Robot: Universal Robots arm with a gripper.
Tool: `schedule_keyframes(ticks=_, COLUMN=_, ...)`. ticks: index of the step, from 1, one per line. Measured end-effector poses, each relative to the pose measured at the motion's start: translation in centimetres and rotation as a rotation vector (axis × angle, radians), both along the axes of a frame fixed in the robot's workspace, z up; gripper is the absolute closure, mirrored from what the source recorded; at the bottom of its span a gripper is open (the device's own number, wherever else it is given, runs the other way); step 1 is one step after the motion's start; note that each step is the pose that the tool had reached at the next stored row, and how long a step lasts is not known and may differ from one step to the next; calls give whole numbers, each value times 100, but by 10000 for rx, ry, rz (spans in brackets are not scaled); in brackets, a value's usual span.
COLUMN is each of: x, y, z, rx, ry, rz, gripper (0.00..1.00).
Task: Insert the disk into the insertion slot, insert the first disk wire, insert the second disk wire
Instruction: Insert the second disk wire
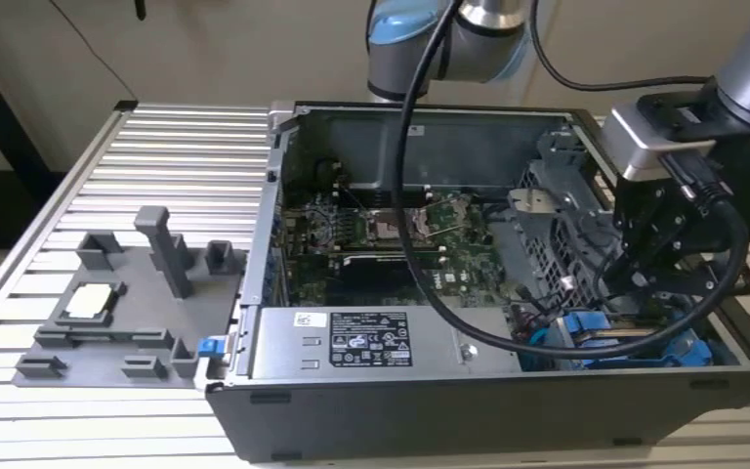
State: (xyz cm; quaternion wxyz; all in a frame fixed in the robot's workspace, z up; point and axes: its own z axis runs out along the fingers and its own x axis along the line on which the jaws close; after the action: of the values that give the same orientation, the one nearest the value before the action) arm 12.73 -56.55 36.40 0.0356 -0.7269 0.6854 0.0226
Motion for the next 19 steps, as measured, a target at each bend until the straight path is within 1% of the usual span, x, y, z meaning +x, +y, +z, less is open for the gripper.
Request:
schedule_keyframes(ticks=3, x=53, y=-31, z=-1, rx=0, ry=293, rz=0, gripper=84)
schedule_keyframes(ticks=4, x=71, y=-41, z=-2, rx=-1, ry=368, rz=-1, gripper=84)
schedule_keyframes(ticks=6, x=106, y=-60, z=-4, rx=-1, ry=484, rz=0, gripper=84)
schedule_keyframes(ticks=9, x=157, y=-90, z=-6, rx=-1, ry=626, rz=0, gripper=84)
schedule_keyframes(ticks=11, x=187, y=-111, z=-8, rx=-2, ry=701, rz=0, gripper=84)
schedule_keyframes(ticks=15, x=225, y=-162, z=-13, rx=-1, ry=800, rz=-4, gripper=84)
schedule_keyframes(ticks=17, x=240, y=-186, z=-15, rx=-1, ry=832, rz=-10, gripper=84)
schedule_keyframes(ticks=19, x=248, y=-200, z=-21, rx=1, ry=841, rz=-35, gripper=84)
